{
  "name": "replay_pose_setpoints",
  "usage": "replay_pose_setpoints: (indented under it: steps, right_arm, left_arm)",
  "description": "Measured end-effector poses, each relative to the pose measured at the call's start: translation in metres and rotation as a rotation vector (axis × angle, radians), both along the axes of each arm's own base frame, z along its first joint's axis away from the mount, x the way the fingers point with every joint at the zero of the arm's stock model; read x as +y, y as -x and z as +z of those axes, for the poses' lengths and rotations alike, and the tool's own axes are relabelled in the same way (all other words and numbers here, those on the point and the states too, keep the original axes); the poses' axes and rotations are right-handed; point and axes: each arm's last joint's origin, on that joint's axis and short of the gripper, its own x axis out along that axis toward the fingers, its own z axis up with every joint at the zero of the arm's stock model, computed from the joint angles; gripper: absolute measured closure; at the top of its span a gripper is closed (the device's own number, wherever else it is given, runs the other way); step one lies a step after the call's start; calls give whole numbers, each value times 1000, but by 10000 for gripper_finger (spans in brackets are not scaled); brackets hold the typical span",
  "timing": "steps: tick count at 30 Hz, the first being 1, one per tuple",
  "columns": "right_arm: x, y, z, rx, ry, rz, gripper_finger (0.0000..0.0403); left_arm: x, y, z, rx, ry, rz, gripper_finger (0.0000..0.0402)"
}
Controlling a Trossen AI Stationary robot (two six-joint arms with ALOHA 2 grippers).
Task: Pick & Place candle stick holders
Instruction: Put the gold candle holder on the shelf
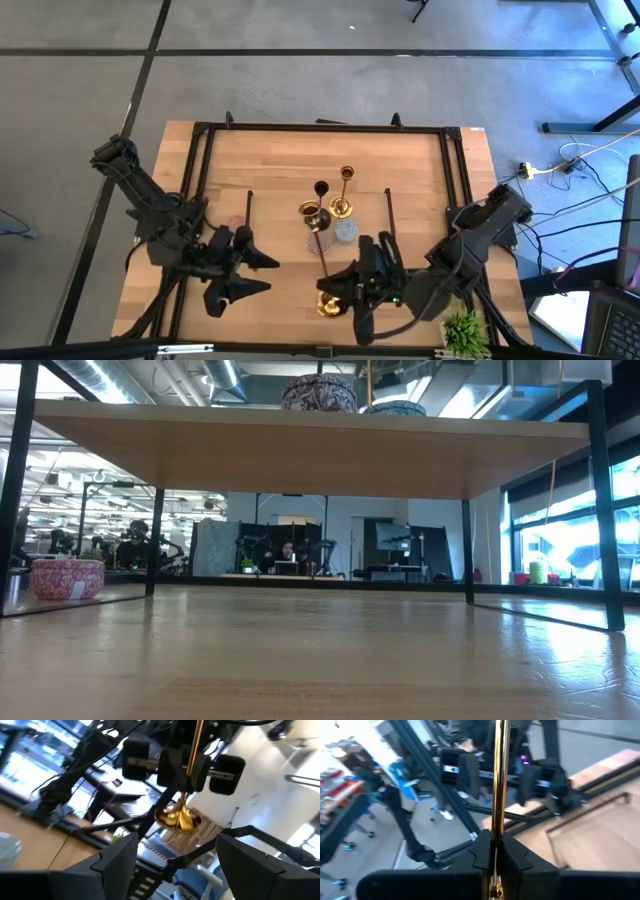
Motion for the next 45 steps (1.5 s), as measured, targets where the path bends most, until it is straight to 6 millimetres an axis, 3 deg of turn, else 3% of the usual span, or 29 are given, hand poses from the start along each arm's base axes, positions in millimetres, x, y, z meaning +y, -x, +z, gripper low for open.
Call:
replay_pose_setpoints:
  steps: [8,20,39,45]
  right_arm:
    - [0,-32,-9,-71,-39,98,386]
    - [-2,-66,-32,-73,-81,124,386]
    - [-20,-88,-46,-50,-117,54,386]
    - [-23,-91,-47,-52,-121,46,386]
  left_arm:
    - [13,-11,9,-107,-75,-34,137]
    - [26,-22,14,-166,-64,-86,137]
    - [28,-24,14,-164,-66,-63,138]
    - [30,-25,14,-163,-67,-55,166]
